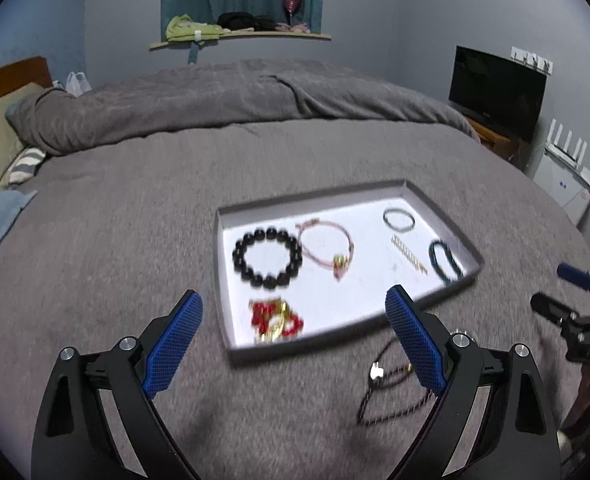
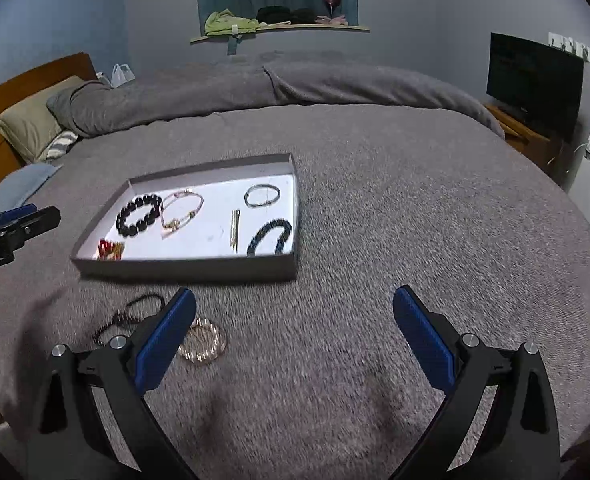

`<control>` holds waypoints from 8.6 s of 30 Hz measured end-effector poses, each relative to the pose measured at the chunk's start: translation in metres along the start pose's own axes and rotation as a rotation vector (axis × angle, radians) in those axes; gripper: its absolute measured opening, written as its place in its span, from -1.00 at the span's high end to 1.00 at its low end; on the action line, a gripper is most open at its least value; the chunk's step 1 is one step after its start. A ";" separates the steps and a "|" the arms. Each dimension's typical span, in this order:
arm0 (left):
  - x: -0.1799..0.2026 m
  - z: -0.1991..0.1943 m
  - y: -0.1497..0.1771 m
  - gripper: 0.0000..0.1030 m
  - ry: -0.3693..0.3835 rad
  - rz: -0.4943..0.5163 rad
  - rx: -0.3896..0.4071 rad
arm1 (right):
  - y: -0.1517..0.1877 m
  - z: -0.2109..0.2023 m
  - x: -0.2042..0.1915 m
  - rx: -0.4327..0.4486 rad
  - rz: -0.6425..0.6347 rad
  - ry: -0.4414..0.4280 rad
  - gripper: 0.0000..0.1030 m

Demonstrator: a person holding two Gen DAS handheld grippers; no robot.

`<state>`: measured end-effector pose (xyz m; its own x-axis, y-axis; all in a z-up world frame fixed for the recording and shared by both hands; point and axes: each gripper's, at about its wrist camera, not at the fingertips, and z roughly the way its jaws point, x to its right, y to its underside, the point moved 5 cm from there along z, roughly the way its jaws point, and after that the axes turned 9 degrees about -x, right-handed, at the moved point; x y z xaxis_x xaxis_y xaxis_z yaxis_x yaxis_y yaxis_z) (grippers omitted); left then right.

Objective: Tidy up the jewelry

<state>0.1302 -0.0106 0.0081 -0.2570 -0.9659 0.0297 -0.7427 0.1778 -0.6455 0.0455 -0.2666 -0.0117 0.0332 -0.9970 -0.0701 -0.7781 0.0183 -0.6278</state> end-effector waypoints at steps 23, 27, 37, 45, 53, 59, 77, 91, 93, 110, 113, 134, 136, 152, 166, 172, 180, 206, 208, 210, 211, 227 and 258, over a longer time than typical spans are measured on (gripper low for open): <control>0.043 0.044 0.078 -0.75 0.060 0.142 -0.163 | 0.043 0.031 -0.032 -0.099 -0.084 -0.111 -0.89; 0.046 0.049 0.078 -0.43 0.081 0.153 -0.178 | 0.044 0.032 -0.034 -0.099 -0.091 -0.111 -0.89; 0.058 0.060 0.086 0.77 0.127 0.228 -0.244 | 0.041 0.036 -0.035 -0.102 -0.092 -0.124 -0.89; 0.058 0.047 0.089 0.88 0.156 0.260 -0.245 | 0.039 0.036 -0.046 -0.101 -0.115 -0.138 -0.73; 0.055 0.022 0.097 0.88 0.206 0.292 -0.233 | 0.033 0.041 -0.055 -0.106 -0.123 -0.154 -0.49; 0.041 0.030 0.103 0.88 0.201 0.243 -0.258 | 0.031 0.051 -0.070 -0.134 -0.146 -0.189 0.08; 0.042 0.031 0.103 0.88 0.202 0.244 -0.254 | 0.026 0.053 -0.079 -0.125 -0.195 -0.162 0.76; 0.041 0.032 0.103 0.88 0.206 0.245 -0.254 | 0.022 0.059 -0.090 -0.141 -0.216 -0.161 0.72; 0.041 0.032 0.103 0.88 0.208 0.244 -0.254 | 0.021 0.058 -0.091 -0.137 -0.222 -0.158 0.68; 0.040 0.000 0.078 0.88 0.223 0.245 -0.152 | -0.002 0.027 -0.081 -0.050 -0.197 -0.179 0.88; 0.040 -0.016 0.065 0.88 0.223 0.256 -0.105 | -0.015 0.011 -0.076 -0.015 -0.179 -0.208 0.88; 0.036 0.034 -0.048 0.88 0.178 0.215 -0.042 | -0.075 0.053 -0.076 -0.017 -0.141 -0.247 0.88; 0.034 0.051 -0.047 0.88 0.197 0.184 -0.076 | -0.075 0.067 -0.078 -0.044 -0.139 -0.244 0.88; 0.008 0.114 -0.017 0.88 0.148 0.116 -0.210 | -0.064 0.133 -0.088 -0.191 -0.144 -0.174 0.88; 0.022 0.120 -0.013 0.87 0.135 0.147 -0.216 | -0.066 0.126 -0.083 -0.172 -0.114 -0.198 0.88; 0.021 0.114 -0.013 0.55 0.138 0.141 -0.199 | -0.068 0.110 -0.078 -0.141 -0.104 -0.209 0.73; 0.025 0.089 -0.011 0.55 0.114 0.163 -0.150 | -0.065 0.085 -0.052 -0.091 -0.050 -0.167 0.58; 0.030 0.038 0.036 -0.16 0.130 0.172 -0.130 | -0.018 0.028 0.004 -0.046 0.005 -0.103 -0.33; 0.034 0.040 0.040 -0.16 0.141 0.176 -0.145 | -0.012 0.028 0.005 -0.056 0.003 -0.104 -0.39; 0.038 0.044 0.045 -0.16 0.142 0.182 -0.157 | -0.007 0.029 0.006 -0.065 0.000 -0.108 -0.48; 0.040 0.045 0.047 -0.16 0.145 0.184 -0.165 | -0.002 0.030 0.006 -0.072 -0.004 -0.110 -0.49; 0.049 0.072 0.054 -0.13 0.142 0.114 -0.217 | 0.031 0.047 -0.016 -0.139 -0.067 -0.138 -0.74; 0.053 0.083 0.060 0.48 0.187 0.125 -0.217 | 0.035 0.067 -0.069 -0.113 -0.213 -0.151 -0.59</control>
<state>0.1235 -0.0671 -0.0923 -0.4494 -0.8861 0.1133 -0.8076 0.3487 -0.4756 0.0582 -0.1922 -0.0812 0.2903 -0.9547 -0.0658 -0.8080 -0.2077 -0.5514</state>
